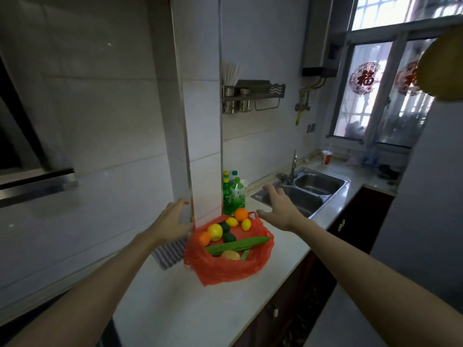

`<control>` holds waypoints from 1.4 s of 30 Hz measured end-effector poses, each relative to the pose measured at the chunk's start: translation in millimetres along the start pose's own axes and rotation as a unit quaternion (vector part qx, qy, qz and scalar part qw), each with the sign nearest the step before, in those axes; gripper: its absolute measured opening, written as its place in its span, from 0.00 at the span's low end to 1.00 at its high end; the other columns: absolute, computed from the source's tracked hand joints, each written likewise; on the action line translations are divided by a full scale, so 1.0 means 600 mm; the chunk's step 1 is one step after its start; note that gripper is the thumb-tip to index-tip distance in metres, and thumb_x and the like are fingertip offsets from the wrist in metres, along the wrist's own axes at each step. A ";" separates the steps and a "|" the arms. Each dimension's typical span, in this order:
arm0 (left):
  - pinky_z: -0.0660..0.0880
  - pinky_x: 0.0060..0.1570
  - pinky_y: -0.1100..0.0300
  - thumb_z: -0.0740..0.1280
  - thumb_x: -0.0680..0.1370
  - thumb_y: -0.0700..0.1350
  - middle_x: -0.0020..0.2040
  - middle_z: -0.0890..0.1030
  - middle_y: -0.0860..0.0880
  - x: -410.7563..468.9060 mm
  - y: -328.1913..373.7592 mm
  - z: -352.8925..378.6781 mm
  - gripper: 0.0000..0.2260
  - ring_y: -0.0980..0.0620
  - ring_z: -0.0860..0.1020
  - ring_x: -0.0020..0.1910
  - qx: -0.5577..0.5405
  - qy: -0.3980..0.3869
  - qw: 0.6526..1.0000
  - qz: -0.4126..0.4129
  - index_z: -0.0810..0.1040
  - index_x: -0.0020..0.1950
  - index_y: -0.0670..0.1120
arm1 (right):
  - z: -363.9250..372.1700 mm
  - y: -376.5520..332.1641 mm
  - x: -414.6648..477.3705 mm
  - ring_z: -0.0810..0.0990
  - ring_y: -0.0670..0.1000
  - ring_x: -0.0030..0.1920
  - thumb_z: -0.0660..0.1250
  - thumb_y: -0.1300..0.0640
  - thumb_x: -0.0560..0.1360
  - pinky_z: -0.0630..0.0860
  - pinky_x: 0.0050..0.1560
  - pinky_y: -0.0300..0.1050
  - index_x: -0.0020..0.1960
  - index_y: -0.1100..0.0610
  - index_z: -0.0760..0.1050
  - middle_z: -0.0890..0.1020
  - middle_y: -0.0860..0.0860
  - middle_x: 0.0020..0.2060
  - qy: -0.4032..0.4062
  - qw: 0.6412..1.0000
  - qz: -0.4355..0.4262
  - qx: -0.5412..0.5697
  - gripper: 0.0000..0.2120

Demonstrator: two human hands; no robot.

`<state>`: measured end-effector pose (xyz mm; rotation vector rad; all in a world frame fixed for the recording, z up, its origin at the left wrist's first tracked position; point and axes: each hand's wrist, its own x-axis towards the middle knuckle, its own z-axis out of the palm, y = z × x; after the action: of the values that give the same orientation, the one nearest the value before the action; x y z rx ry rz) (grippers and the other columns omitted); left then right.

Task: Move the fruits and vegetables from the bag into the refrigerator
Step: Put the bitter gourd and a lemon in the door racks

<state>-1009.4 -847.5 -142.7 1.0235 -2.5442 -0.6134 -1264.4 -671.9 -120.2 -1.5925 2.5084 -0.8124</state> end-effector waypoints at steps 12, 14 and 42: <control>0.73 0.55 0.52 0.68 0.73 0.54 0.59 0.70 0.41 0.144 -0.009 0.082 0.30 0.42 0.74 0.57 -0.020 -0.046 0.998 0.040 0.60 0.71 0.49 | 0.053 0.064 0.091 0.71 0.60 0.62 0.69 0.46 0.73 0.72 0.63 0.58 0.72 0.52 0.59 0.68 0.59 0.64 -0.004 0.999 0.049 0.009 0.33; 0.73 0.56 0.51 0.69 0.74 0.52 0.60 0.70 0.41 0.154 -0.015 0.101 0.29 0.43 0.74 0.57 -0.022 -0.052 0.998 0.038 0.61 0.71 0.49 | 0.072 0.075 0.099 0.72 0.61 0.61 0.68 0.46 0.73 0.72 0.62 0.57 0.73 0.52 0.58 0.68 0.60 0.64 -0.010 0.998 0.056 0.007 0.33; 0.63 0.65 0.56 0.62 0.70 0.54 0.70 0.64 0.42 0.281 -0.069 0.412 0.35 0.43 0.63 0.72 -0.060 -0.181 0.974 -0.120 0.58 0.75 0.43 | 0.312 0.302 0.318 0.68 0.63 0.65 0.69 0.49 0.74 0.69 0.63 0.54 0.76 0.54 0.54 0.66 0.61 0.67 -0.237 0.971 0.001 -0.009 0.37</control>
<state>-1213.0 -928.6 -350.6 1.2866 -2.6607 -1.0962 -1442.2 -850.8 -322.2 -1.5614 2.1775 -0.3490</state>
